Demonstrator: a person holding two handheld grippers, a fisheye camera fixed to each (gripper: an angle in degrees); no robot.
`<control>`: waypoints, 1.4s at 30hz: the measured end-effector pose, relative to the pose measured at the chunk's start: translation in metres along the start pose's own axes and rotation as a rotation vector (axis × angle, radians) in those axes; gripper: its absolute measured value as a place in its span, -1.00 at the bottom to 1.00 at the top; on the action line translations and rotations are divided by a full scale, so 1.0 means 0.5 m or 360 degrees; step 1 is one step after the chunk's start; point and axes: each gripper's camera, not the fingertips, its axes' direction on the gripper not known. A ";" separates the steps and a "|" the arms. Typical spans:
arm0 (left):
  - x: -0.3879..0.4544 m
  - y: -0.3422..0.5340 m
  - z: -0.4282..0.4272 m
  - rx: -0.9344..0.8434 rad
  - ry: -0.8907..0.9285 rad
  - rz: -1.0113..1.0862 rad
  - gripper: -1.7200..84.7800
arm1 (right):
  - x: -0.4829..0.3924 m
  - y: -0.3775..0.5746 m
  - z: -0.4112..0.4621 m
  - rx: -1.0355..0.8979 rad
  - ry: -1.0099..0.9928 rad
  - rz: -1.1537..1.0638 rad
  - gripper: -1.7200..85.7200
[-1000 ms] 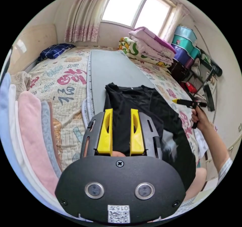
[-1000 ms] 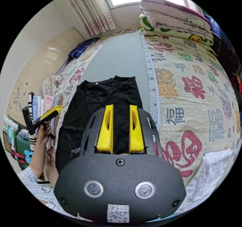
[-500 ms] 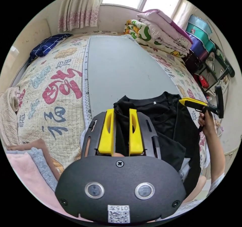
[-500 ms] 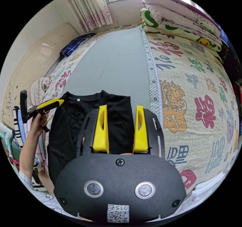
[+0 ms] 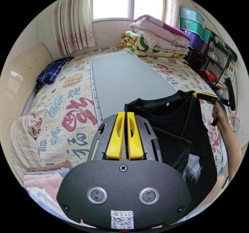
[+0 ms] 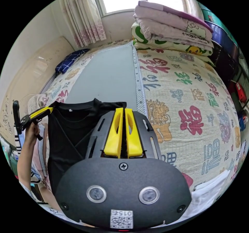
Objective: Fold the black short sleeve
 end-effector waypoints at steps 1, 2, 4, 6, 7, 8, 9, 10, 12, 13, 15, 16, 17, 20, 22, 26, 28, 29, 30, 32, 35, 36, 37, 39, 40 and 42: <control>0.011 -0.017 -0.033 0.0052 0.0001 0.0006 -0.95 | -0.001 0.000 -0.037 0.0054 -0.0008 0.0006 -0.97; 0.023 -0.030 -0.060 0.0085 0.0026 0.0009 -0.95 | -0.003 0.003 -0.070 0.0084 -0.0007 0.0009 -0.97; 0.041 -0.035 -0.096 0.0106 0.0052 0.0004 -0.95 | -0.005 0.021 -0.114 0.0108 -0.0029 0.0003 -0.98; 0.059 -0.025 -0.136 0.0121 0.0066 0.0007 -0.95 | -0.005 0.056 -0.164 0.0139 -0.0091 -0.0032 -0.98; 0.068 -0.011 -0.168 0.0125 0.0110 0.0005 -0.95 | -0.003 0.089 -0.202 0.0145 -0.0142 -0.0066 -0.98; 0.077 0.011 -0.206 0.0133 0.0186 0.0012 -0.95 | 0.000 0.127 -0.240 0.0133 -0.0190 -0.0120 -0.98; 0.083 0.026 -0.227 0.0139 0.0223 0.0025 -0.95 | 0.001 0.148 -0.260 0.0126 -0.0205 -0.0152 -0.98; 0.102 0.062 -0.274 0.0154 0.0271 0.0075 -0.95 | 0.005 0.198 -0.304 0.0119 -0.0236 -0.0220 -0.98; 0.147 0.131 -0.349 0.0157 0.0282 0.0240 -0.95 | 0.011 0.283 -0.371 0.0109 -0.0315 -0.0337 -0.98; 0.187 0.188 -0.398 0.0146 0.0265 0.0400 -0.95 | 0.012 0.347 -0.415 0.0104 -0.0358 -0.0424 -0.98; 0.255 0.290 -0.465 0.0111 0.0252 0.0676 -0.95 | 0.011 0.454 -0.474 0.0106 -0.0399 -0.0576 -0.98; 0.298 0.367 -0.503 0.0085 0.0253 0.0847 -0.95 | 0.010 0.523 -0.504 0.0072 -0.0425 -0.0662 -0.98; 0.335 0.446 -0.532 0.0058 0.0280 0.0976 -0.95 | 0.014 0.590 -0.527 0.0037 -0.0453 -0.0711 -0.98; 0.414 0.628 -0.555 -0.0073 0.0321 0.1183 -0.95 | 0.028 0.737 -0.550 -0.0112 -0.0561 -0.0775 -0.98; 0.449 0.712 -0.540 -0.0174 0.0324 0.1207 -0.95 | 0.034 0.805 -0.544 -0.0224 -0.0632 -0.0788 -0.98; 0.502 0.829 -0.509 -0.0298 0.0287 0.1207 -0.96 | 0.034 0.899 -0.515 -0.0423 -0.0593 -0.0780 -0.97; 0.505 0.845 -0.502 -0.0327 0.0268 0.1175 -0.96 | 0.036 0.912 -0.504 -0.0492 -0.0558 -0.0749 -0.97; 0.499 0.848 -0.506 -0.0319 0.0286 0.1126 -0.96 | 0.038 0.915 -0.504 -0.0499 -0.0534 -0.0719 -0.97; 0.495 0.849 -0.509 -0.0315 0.0299 0.1104 -0.96 | 0.039 0.916 -0.507 -0.0495 -0.0527 -0.0712 -0.97; 0.479 0.853 -0.522 -0.0286 0.0333 0.1032 -0.96 | 0.042 0.915 -0.522 -0.0496 -0.0495 -0.0717 -0.97; 0.468 0.870 -0.541 -0.0242 0.0350 0.0980 -0.96 | 0.049 0.913 -0.539 -0.0506 -0.0407 -0.0741 -0.97; 0.466 0.873 -0.546 -0.0227 0.0347 0.0969 -0.96 | 0.050 0.912 -0.545 -0.0501 -0.0398 -0.0745 -0.97; 0.465 0.881 -0.557 -0.0200 0.0331 0.0940 -0.96 | 0.055 0.910 -0.557 -0.0474 -0.0380 -0.0740 -0.97; 0.465 0.894 -0.569 -0.0178 0.0320 0.0924 -0.95 | 0.069 0.903 -0.571 -0.0439 -0.0370 -0.0692 -0.97; 0.466 0.903 -0.569 -0.0198 0.0312 0.0936 -0.95 | 0.080 0.898 -0.574 -0.0451 -0.0400 -0.0670 -0.96; 0.462 0.912 -0.566 -0.0250 0.0309 0.0960 -0.94 | 0.096 0.890 -0.572 -0.0511 -0.0414 -0.0638 -0.96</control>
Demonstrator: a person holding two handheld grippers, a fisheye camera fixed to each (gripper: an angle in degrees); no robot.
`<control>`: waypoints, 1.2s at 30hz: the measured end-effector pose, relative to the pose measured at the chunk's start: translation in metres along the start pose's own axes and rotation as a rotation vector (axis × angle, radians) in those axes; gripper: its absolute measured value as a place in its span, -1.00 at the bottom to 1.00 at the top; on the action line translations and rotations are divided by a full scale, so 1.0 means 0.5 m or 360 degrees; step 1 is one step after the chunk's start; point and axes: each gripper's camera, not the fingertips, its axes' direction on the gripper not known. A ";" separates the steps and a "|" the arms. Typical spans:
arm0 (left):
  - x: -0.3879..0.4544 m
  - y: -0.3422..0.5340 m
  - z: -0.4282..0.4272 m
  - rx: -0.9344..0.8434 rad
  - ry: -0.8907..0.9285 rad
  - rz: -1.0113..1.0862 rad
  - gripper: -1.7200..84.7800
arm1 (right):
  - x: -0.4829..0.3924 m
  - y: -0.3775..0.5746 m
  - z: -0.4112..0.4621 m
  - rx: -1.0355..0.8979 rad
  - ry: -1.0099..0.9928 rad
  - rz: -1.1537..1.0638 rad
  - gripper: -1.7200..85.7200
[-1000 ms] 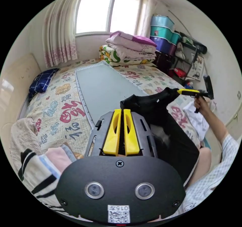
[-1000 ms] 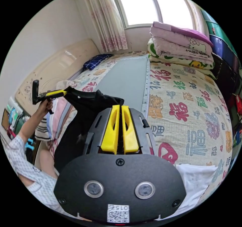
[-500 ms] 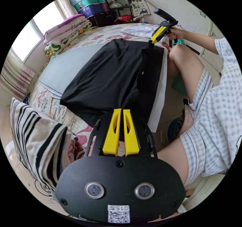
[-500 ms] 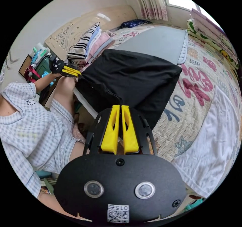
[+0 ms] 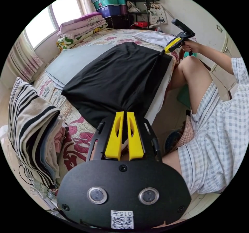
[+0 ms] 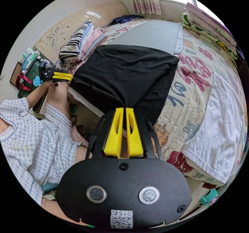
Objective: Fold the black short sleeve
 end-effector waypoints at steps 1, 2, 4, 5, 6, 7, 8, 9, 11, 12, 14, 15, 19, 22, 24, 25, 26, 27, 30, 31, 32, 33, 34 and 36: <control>-0.007 0.006 -0.009 -0.0001 0.0039 0.0002 -0.93 | 0.011 0.001 -0.005 -0.0035 -0.0018 0.0006 -0.96; -0.021 0.015 -0.025 0.0027 0.0071 -0.0020 -0.92 | 0.023 0.002 -0.015 -0.0042 -0.0026 0.0024 -0.96; -0.060 0.028 -0.057 0.0084 0.0081 -0.0135 -0.89 | 0.046 0.001 -0.041 -0.0010 -0.0006 0.0079 -0.93; -0.092 0.035 -0.080 0.0133 0.0085 -0.0220 -0.87 | 0.066 -0.005 -0.066 0.0058 -0.0021 0.0130 -0.89; -0.108 0.036 -0.090 0.0159 0.0082 -0.0266 -0.86 | 0.078 -0.010 -0.080 0.0099 -0.0052 0.0146 -0.87; -0.143 0.034 -0.107 0.0204 0.0074 -0.0356 -0.83 | 0.102 -0.027 -0.107 0.0191 -0.0109 0.0154 -0.84; -0.177 0.022 -0.115 0.0231 0.0063 -0.0426 -0.81 | 0.132 -0.050 -0.131 0.0291 -0.0127 0.0214 -0.81; -0.194 0.013 -0.115 0.0243 0.0050 -0.0463 -0.79 | 0.150 -0.063 -0.141 0.0344 -0.0130 0.0266 -0.80; -0.263 -0.029 -0.096 0.0274 0.0001 -0.0601 -0.76 | 0.234 -0.119 -0.163 0.0544 -0.0214 0.0500 -0.77; -0.282 -0.039 -0.087 0.0287 0.0002 -0.0639 -0.76 | 0.256 -0.132 -0.164 0.0588 -0.0249 0.0548 -0.77; -0.365 -0.073 -0.039 0.0306 0.0039 -0.0837 -0.73 | 0.340 -0.186 -0.146 0.0680 -0.0365 0.0737 -0.73; -0.385 -0.078 -0.027 0.0305 0.0041 -0.0888 -0.72 | 0.360 -0.199 -0.139 0.0676 -0.0380 0.0788 -0.71; -0.478 -0.072 0.028 0.0205 -0.0370 -0.1102 -0.69 | 0.472 -0.267 -0.093 0.0616 -0.0346 0.1023 -0.68; -0.553 -0.016 0.067 0.0155 -0.0184 -0.1298 -0.70 | 0.535 -0.285 -0.068 0.0649 -0.0311 0.1079 -0.69; -0.594 0.017 0.082 0.0188 -0.0008 -0.1442 -0.71 | 0.573 -0.289 -0.047 0.0682 -0.0379 0.1144 -0.70; -0.607 0.030 0.080 0.0229 0.0019 -0.1474 -0.72 | 0.595 -0.294 -0.036 0.0709 -0.0479 0.1142 -0.72; -0.610 0.037 0.077 0.0261 -0.0002 -0.1468 -0.74 | 0.611 -0.304 -0.027 0.0711 -0.0528 0.1121 -0.73; -0.612 0.039 0.078 0.0268 -0.0006 -0.1463 -0.74 | 0.617 -0.309 -0.023 0.0700 -0.0529 0.1113 -0.75; -0.629 0.058 0.088 0.0267 0.0027 -0.1476 -0.79 | 0.645 -0.330 -0.010 0.0630 -0.0435 0.1107 -0.83; -0.635 0.068 0.086 0.0279 0.0012 -0.1492 -0.88 | 0.656 -0.331 -0.005 0.0629 -0.0408 0.1126 -0.89; -0.638 0.078 0.081 0.0305 -0.0009 -0.1481 -0.93 | 0.669 -0.327 -0.001 0.0649 -0.0405 0.1139 -0.92; -0.639 0.083 0.077 0.0326 -0.0014 -0.1468 -0.94 | 0.675 -0.324 0.000 0.0664 -0.0401 0.1151 -0.93; -0.641 0.092 0.069 0.0370 -0.0022 -0.1457 -0.95 | 0.688 -0.315 0.000 0.0697 -0.0385 0.1180 -0.94; -0.644 0.108 0.056 0.0433 -0.0060 -0.1475 -0.96 | 0.702 -0.303 -0.004 0.0760 -0.0333 0.1206 -0.95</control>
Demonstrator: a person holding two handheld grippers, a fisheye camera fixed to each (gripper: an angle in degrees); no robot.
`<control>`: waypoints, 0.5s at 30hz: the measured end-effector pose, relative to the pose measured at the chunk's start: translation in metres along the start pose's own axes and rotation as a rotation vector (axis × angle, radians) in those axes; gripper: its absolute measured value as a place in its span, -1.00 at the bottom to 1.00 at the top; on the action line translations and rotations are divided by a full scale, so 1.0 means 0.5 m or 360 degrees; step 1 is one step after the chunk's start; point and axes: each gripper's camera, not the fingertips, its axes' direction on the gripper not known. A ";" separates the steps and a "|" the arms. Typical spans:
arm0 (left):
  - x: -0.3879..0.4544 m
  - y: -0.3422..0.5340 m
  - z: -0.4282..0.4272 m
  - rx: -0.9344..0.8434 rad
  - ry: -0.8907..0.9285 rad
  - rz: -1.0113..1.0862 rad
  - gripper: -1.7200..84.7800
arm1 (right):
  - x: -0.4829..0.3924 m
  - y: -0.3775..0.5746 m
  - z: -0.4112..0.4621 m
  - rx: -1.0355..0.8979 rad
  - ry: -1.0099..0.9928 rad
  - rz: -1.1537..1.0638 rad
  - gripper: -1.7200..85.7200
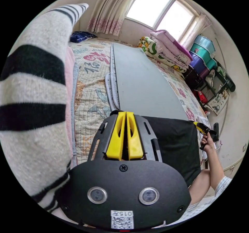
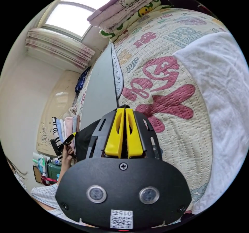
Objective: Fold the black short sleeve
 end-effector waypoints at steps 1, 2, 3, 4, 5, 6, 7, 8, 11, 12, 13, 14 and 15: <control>-0.009 0.001 -0.010 0.0039 -0.0013 -0.0011 -0.96 | 0.006 -0.002 -0.006 0.0050 0.0038 -0.0012 -0.96; -0.019 0.002 -0.017 0.0069 -0.0019 -0.0020 -0.96 | 0.012 -0.004 -0.012 0.0101 0.0096 -0.0030 -0.96; -0.023 0.002 -0.019 0.0076 -0.0014 -0.0022 -0.96 | 0.015 -0.005 -0.014 0.0124 0.0120 -0.0040 -0.97; -0.029 0.003 -0.020 0.0081 -0.0003 -0.0020 -0.96 | 0.023 -0.006 -0.014 0.0160 0.0150 -0.0052 -0.97; -0.033 0.005 -0.019 0.0080 -0.0009 -0.0011 -0.96 | 0.035 -0.006 -0.007 0.0166 0.0154 -0.0050 -0.97; -0.035 0.005 -0.019 0.0081 -0.0018 -0.0009 -0.96 | 0.043 -0.006 0.000 0.0159 0.0149 -0.0042 -0.97; -0.040 0.006 -0.020 0.0086 -0.0029 -0.0005 -0.96 | 0.061 -0.005 0.014 0.0135 0.0139 -0.0016 -0.97; -0.046 0.007 -0.022 0.0089 -0.0029 -0.0006 -0.96 | 0.080 -0.003 0.028 0.0110 0.0150 0.0016 -0.97; -0.059 0.007 -0.026 0.0085 -0.0032 0.0001 -0.95 | 0.129 0.008 0.038 0.0122 0.0293 0.0103 -0.97; -0.061 0.006 -0.026 0.0077 -0.0030 -0.0001 -0.95 | 0.139 0.011 0.038 0.0123 0.0317 0.0119 -0.97; -0.067 0.004 -0.025 0.0055 -0.0028 -0.0015 -0.94 | 0.162 0.020 0.035 0.0140 0.0352 0.0163 -0.97; -0.071 0.003 -0.024 0.0040 -0.0031 -0.0018 -0.92 | 0.181 0.032 0.029 0.0180 0.0364 0.0188 -0.97; -0.072 0.002 -0.024 0.0034 -0.0041 -0.0017 -0.91 | 0.188 0.038 0.025 0.0203 0.0364 0.0191 -0.97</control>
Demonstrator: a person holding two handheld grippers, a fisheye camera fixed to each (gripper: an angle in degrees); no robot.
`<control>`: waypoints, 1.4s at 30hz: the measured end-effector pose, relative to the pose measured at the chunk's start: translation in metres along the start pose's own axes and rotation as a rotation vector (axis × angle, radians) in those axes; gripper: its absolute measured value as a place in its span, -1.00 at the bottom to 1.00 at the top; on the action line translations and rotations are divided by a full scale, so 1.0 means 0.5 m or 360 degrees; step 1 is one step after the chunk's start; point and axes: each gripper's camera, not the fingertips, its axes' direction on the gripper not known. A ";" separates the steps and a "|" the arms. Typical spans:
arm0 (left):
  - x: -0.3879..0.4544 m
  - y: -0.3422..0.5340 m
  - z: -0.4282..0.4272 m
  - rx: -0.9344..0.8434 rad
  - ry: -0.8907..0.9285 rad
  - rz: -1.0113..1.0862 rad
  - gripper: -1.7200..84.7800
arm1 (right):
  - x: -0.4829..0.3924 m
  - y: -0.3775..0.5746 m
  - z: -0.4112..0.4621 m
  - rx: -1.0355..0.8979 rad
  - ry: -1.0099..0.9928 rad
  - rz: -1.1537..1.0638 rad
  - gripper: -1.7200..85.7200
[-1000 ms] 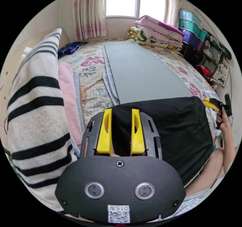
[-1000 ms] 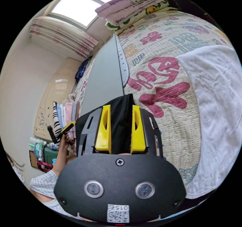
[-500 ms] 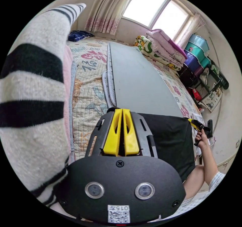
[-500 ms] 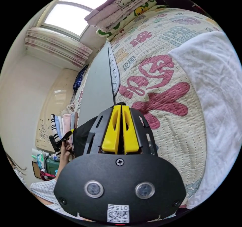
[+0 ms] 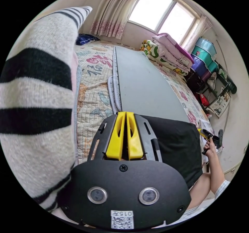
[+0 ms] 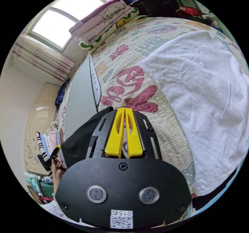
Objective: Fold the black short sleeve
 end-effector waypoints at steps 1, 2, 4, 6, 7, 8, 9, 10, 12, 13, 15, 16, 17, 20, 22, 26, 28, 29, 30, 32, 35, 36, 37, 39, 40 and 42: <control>-0.004 -0.002 0.002 -0.0023 -0.0033 -0.0008 -0.87 | 0.007 0.011 -0.009 0.0053 -0.0016 -0.0022 -0.96; -0.007 -0.005 0.008 -0.0055 -0.0040 -0.0009 -0.81 | -0.001 0.026 -0.021 0.0119 -0.0047 -0.0104 -0.95; -0.009 -0.008 0.011 -0.0071 -0.0024 0.0006 -0.80 | -0.039 0.061 -0.036 0.0204 -0.0111 -0.0344 -0.93; -0.011 -0.011 0.011 -0.0078 -0.0013 0.0018 -0.80 | -0.096 0.117 -0.036 0.0221 -0.0219 -0.0704 -0.89; -0.013 -0.013 0.010 -0.0081 -0.0008 0.0022 -0.81 | -0.133 0.165 -0.023 0.0183 -0.0319 -0.0950 -0.86; -0.013 -0.014 0.010 -0.0085 -0.0006 0.0034 -0.82 | -0.164 0.216 -0.002 0.0083 -0.0450 -0.1138 -0.84; -0.013 -0.015 0.011 -0.0089 -0.0005 0.0043 -0.83 | -0.176 0.242 0.011 0.0012 -0.0533 -0.1212 -0.83; -0.012 -0.016 0.012 -0.0103 -0.0009 0.0057 -0.84 | -0.199 0.294 0.044 -0.0174 -0.0725 -0.1345 -0.81; -0.010 -0.019 0.016 -0.0130 -0.0010 0.0076 -0.86 | -0.231 0.376 0.099 -0.0519 -0.0946 -0.1528 -0.79; -0.008 -0.021 0.018 -0.0138 -0.0009 0.0082 -0.87 | -0.250 0.436 0.132 -0.0699 -0.0966 -0.1656 -0.77; -0.005 -0.023 0.017 -0.0142 -0.0010 0.0094 -0.90 | -0.263 0.523 0.164 -0.0789 -0.0894 -0.1840 -0.76; -0.004 -0.024 0.015 -0.0143 -0.0015 0.0100 -0.91 | -0.265 0.575 0.181 -0.0827 -0.0846 -0.1958 -0.76; -0.003 -0.026 0.013 -0.0142 -0.0014 0.0105 -0.91 | -0.261 0.623 0.198 -0.0872 -0.0804 -0.2062 -0.76; 0.001 -0.033 0.010 -0.0147 0.0004 0.0109 -0.93 | -0.236 0.726 0.239 -0.0953 -0.0697 -0.2271 -0.75; 0.005 -0.037 0.008 -0.0148 0.0018 0.0110 -0.94 | -0.214 0.770 0.260 -0.0943 -0.0595 -0.2353 -0.77; 0.019 -0.045 -0.009 -0.0096 -0.0114 0.0125 -0.95 | -0.154 0.822 0.272 -0.0759 -0.0506 -0.2442 -0.91; 0.031 -0.047 -0.023 -0.0035 -0.0252 0.0164 -0.95 | -0.131 0.838 0.273 -0.0723 -0.0535 -0.2476 -0.93; 0.037 -0.051 -0.022 -0.0054 -0.0257 0.0171 -0.94 | -0.115 0.850 0.277 -0.0698 -0.0533 -0.2527 -0.93; 0.040 -0.052 -0.020 -0.0065 -0.0265 0.0175 -0.94 | -0.108 0.857 0.283 -0.0700 -0.0519 -0.2552 -0.93; 0.057 -0.056 -0.012 -0.0103 -0.0315 0.0220 -0.93 | -0.077 0.877 0.318 -0.0771 -0.0471 -0.2558 -0.93; 0.075 -0.061 -0.012 -0.0130 -0.0357 0.0214 -0.88 | -0.050 0.880 0.353 -0.0836 -0.0462 -0.2508 -0.90; 0.078 -0.062 -0.015 -0.0123 -0.0366 0.0200 -0.86 | -0.044 0.878 0.359 -0.0854 -0.0479 -0.2493 -0.89; 0.083 -0.065 -0.025 -0.0105 -0.0345 0.0184 -0.84 | -0.032 0.870 0.367 -0.0898 -0.0521 -0.2458 -0.88; 0.091 -0.066 -0.052 -0.0055 -0.0222 0.0165 -0.83 | -0.012 0.850 0.366 -0.0935 -0.0611 -0.2424 -0.87; 0.102 -0.066 -0.074 -0.0024 -0.0138 0.0174 -0.83 | 0.004 0.832 0.353 -0.0908 -0.0689 -0.2424 -0.89; 0.136 -0.060 -0.113 0.0030 -0.0131 0.0285 -0.83 | 0.037 0.805 0.313 -0.0736 -0.0758 -0.2476 -0.93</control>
